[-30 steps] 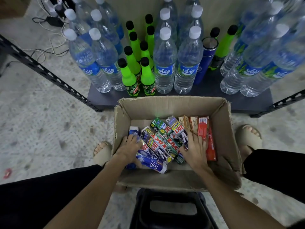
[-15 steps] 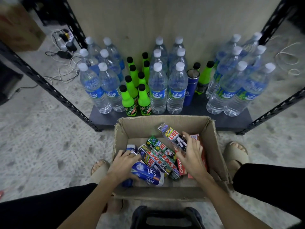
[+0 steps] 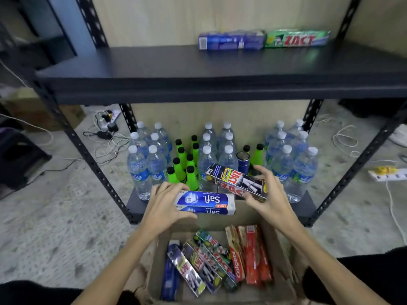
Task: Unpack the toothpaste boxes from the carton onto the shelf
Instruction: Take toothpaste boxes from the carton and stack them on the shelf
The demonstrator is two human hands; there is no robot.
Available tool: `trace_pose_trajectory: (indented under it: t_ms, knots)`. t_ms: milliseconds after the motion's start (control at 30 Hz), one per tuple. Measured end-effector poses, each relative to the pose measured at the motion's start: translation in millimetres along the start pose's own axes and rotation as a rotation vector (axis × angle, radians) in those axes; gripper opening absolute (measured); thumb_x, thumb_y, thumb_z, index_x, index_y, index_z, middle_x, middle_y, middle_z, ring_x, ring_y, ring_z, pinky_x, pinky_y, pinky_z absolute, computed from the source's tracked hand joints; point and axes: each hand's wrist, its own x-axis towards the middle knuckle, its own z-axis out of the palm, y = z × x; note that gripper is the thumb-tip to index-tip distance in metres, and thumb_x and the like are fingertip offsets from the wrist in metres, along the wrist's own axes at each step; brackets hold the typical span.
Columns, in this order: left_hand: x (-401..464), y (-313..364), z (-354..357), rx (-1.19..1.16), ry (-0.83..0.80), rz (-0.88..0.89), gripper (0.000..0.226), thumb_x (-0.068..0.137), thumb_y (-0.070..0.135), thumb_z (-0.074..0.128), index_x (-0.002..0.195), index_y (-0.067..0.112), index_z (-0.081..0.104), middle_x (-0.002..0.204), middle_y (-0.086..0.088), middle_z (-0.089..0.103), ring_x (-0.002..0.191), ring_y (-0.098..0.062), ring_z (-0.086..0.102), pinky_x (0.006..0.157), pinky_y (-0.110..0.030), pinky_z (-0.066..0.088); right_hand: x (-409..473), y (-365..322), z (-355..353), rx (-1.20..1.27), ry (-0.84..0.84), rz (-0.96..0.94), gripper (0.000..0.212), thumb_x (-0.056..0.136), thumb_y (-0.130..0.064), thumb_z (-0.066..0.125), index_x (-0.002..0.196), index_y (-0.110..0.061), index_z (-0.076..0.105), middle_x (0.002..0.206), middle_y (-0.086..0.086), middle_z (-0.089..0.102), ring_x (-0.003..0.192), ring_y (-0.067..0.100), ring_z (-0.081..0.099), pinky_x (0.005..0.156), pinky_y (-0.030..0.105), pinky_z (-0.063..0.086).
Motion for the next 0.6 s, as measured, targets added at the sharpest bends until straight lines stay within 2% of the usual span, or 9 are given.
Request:
trace_pose_trajectory:
  t_ms: [133, 200, 333, 400, 467, 533, 600]
  knots:
    - [25.9, 22.1, -48.2, -0.016, 0.134, 0.046, 0.079, 0.050, 0.086, 0.071, 0.112, 0.038, 0.061, 0.109, 0.029, 0.052, 0.107, 0.003, 0.038, 0.093, -0.026, 0.022, 23.5, -42.3, -46.0, 0.018, 0.082, -0.102, 0.071, 0.081, -0.028, 0.079, 0.140, -0.042, 0.042, 0.120, -0.018, 0.055, 0.119, 0.005, 0.051, 0.099, 0.034, 0.044]
    - [38.7, 31.5, -73.0, -0.028, 0.194, 0.078, 0.078, 0.050, 0.085, 0.073, 0.110, 0.038, 0.061, 0.108, 0.031, 0.052, 0.106, 0.003, 0.040, 0.094, -0.028, 0.024, 36.0, -59.6, -68.8, 0.029, 0.106, -0.127, 0.068, 0.082, -0.032, 0.079, 0.139, -0.043, 0.044, 0.119, -0.018, 0.057, 0.116, 0.005, 0.054, 0.096, 0.031, 0.047]
    - [69.9, 51.4, -126.1, -0.020, 0.273, 0.134, 0.079, 0.047, 0.087, 0.072, 0.110, 0.040, 0.061, 0.110, 0.033, 0.054, 0.106, 0.006, 0.039, 0.096, -0.030, 0.027, 61.2, -90.9, -119.4, 0.049, 0.188, -0.198, 0.061, 0.079, -0.047, 0.077, 0.134, -0.043, 0.052, 0.120, -0.022, 0.059, 0.115, 0.001, 0.055, 0.095, 0.022, 0.045]
    - [87.2, 61.2, -151.4, -0.009, 0.312, 0.157, 0.078, 0.046, 0.088, 0.071, 0.108, 0.042, 0.059, 0.109, 0.034, 0.056, 0.108, 0.003, 0.044, 0.097, -0.029, 0.026, 74.2, -103.6, -146.0, 0.053, 0.214, -0.231, 0.059, 0.076, -0.048, 0.077, 0.131, -0.043, 0.056, 0.119, -0.022, 0.060, 0.113, -0.001, 0.056, 0.093, 0.015, 0.043]
    - [104.8, 70.3, -173.7, -0.015, 0.361, 0.179, 0.077, 0.046, 0.088, 0.071, 0.108, 0.043, 0.060, 0.109, 0.034, 0.058, 0.109, 0.003, 0.046, 0.098, -0.028, 0.025, 88.1, -113.4, -171.6, 0.053, 0.223, -0.249, 0.056, 0.076, -0.043, 0.080, 0.128, -0.043, 0.059, 0.118, -0.015, 0.063, 0.111, -0.001, 0.058, 0.090, 0.010, 0.043]
    - [122.4, 80.3, -192.0, -0.019, 0.387, 0.195, 0.077, 0.048, 0.089, 0.071, 0.110, 0.045, 0.059, 0.111, 0.032, 0.060, 0.110, 0.005, 0.045, 0.100, -0.028, 0.025, 103.6, -118.2, -193.9, 0.049, 0.209, -0.261, 0.052, 0.076, -0.042, 0.081, 0.125, -0.043, 0.062, 0.116, -0.010, 0.064, 0.108, 0.001, 0.060, 0.090, 0.013, 0.046]
    - [139.7, 89.2, -205.2, -0.025, 0.397, 0.204, 0.076, 0.049, 0.088, 0.073, 0.110, 0.045, 0.058, 0.112, 0.032, 0.060, 0.112, 0.005, 0.044, 0.100, -0.029, 0.025, 121.1, -117.0, -212.9, 0.032, 0.200, -0.271, 0.048, 0.077, -0.045, 0.080, 0.122, -0.044, 0.064, 0.114, -0.010, 0.065, 0.108, 0.004, 0.061, 0.094, 0.026, 0.051]
